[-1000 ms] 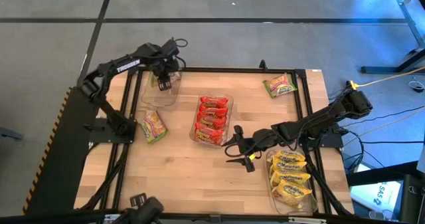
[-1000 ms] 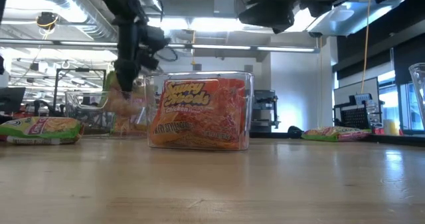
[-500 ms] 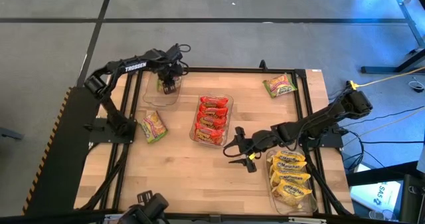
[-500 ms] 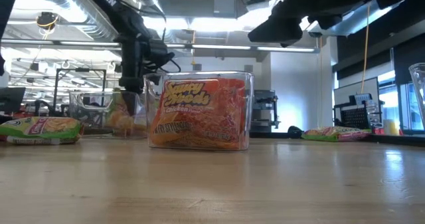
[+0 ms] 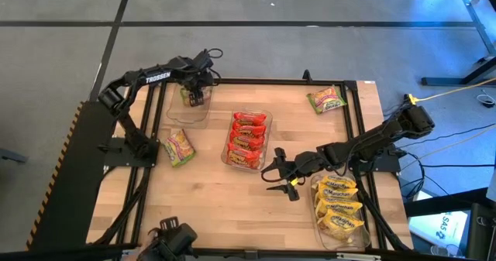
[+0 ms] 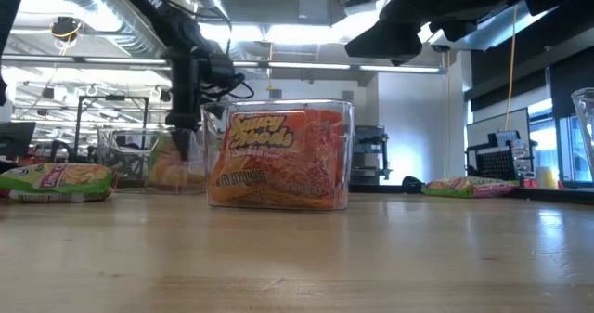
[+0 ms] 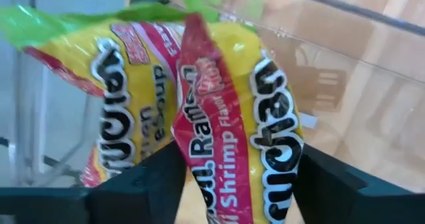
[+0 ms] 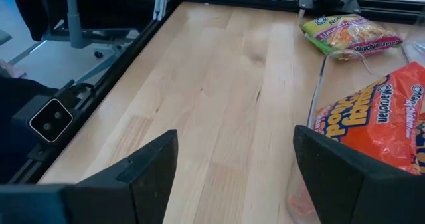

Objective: Sort Maruchan noodles
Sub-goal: Put the bottom green noodle pack into the top transparent bin

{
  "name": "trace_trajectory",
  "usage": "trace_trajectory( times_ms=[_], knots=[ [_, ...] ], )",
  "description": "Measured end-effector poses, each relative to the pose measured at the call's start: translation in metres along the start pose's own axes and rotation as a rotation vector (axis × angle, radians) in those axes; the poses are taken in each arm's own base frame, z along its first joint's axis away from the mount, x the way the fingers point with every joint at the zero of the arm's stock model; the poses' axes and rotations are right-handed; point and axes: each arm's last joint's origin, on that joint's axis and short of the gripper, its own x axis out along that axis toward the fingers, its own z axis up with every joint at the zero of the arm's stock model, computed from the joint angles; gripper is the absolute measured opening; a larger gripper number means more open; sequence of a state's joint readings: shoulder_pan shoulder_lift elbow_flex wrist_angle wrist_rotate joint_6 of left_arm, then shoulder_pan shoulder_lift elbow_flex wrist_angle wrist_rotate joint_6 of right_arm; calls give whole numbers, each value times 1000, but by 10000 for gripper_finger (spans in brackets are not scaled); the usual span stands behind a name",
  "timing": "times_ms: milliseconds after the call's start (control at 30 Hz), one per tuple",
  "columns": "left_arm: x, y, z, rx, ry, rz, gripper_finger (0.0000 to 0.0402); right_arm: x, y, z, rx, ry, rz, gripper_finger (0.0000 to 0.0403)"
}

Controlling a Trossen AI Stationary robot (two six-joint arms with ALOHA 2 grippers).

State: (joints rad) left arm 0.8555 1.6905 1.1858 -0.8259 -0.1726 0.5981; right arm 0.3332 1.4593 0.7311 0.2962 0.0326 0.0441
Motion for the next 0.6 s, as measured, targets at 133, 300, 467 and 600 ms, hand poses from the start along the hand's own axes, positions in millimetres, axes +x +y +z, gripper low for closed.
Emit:
trace_trajectory(
  times_ms=[133, 300, 467, 600],
  knots=[
    [0, 3, 2, 4, 20, 91, 258, 0, 0, 0, 0, 0, 0, 273],
    [-3, 4, 1, 7, 48, 146, 260, 0, 0, 0, 0, 0, 0, 273],
    [-14, 7, 2, -7, 18, 167, 260, 0, 0, 0, 0, 0, 0, 273],
    [-36, 10, 6, -47, -41, 200, 261, 0, 0, 0, 0, 0, 0, 273]
  ],
)
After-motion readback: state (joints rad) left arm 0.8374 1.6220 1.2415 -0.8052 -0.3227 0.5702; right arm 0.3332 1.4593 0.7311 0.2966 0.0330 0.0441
